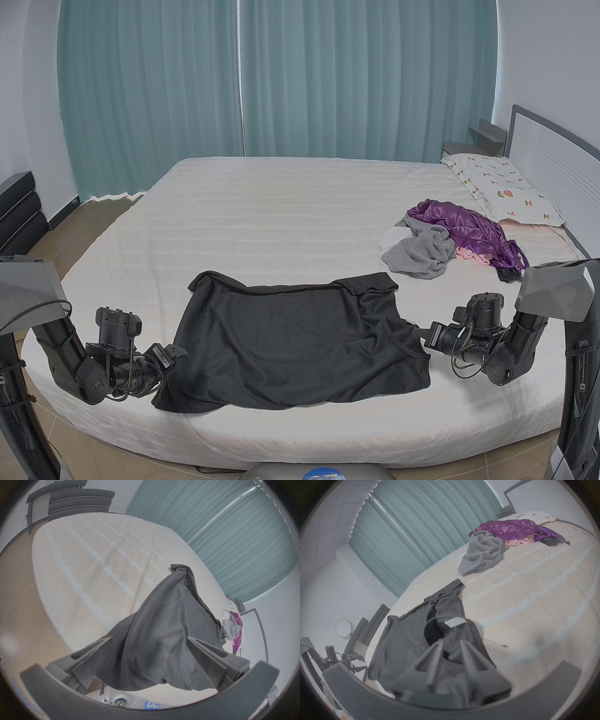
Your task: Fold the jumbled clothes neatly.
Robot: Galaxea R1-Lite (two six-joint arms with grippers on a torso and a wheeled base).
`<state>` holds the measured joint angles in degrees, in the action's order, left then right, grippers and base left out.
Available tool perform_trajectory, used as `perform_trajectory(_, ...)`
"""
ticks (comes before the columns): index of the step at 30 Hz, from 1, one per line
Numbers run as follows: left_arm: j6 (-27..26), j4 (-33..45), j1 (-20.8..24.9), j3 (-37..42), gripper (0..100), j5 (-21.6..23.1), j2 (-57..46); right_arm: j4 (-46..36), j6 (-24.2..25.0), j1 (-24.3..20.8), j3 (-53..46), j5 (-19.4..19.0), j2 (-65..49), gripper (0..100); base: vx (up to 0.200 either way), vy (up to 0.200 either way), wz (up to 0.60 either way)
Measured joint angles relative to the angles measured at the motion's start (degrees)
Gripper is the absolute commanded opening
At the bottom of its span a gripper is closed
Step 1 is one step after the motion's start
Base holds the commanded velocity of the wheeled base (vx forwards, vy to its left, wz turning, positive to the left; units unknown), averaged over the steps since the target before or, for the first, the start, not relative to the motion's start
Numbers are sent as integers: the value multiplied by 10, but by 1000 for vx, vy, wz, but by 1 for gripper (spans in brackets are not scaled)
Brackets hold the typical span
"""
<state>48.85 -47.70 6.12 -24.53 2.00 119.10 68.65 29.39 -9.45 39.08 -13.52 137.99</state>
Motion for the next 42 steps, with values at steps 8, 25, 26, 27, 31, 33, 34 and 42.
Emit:
perform_trajectory(8, 0, 0, 0, 0, 100, 0, 0, 6, -3, 0, -75, -9, -12, 100, 0, 0, 0)
perform_trajectory(25, -1, 0, 0, 0, 100, 0, 0, 29, -41, -12, -121, -13, 13, 0, 0, 0, 0)
perform_trajectory(26, -1, 0, 0, 0, 100, 0, 0, 29, -41, -12, -116, -14, 13, 0, 0, 0, 0)
perform_trajectory(27, -1, 0, 0, 0, 100, 0, 0, 29, -40, -12, -112, -14, 13, 0, 0, 0, 0)
perform_trajectory(31, -1, 0, 0, 0, 100, -1, 0, 28, -38, -13, -92, -15, 12, 0, 0, 0, 0)
perform_trajectory(33, -1, 0, 0, 0, 100, -1, 0, 28, -36, -13, -76, -15, 11, 0, 0, 0, 0)
perform_trajectory(34, -1, 0, 0, 0, 100, -1, 0, 28, -35, -12, -68, -15, 10, 0, 0, 0, 0)
perform_trajectory(42, -1, 0, 0, 0, 100, -1, 0, -10, -21, -11, 16, 1, 4, 0, 0, 0, 0)
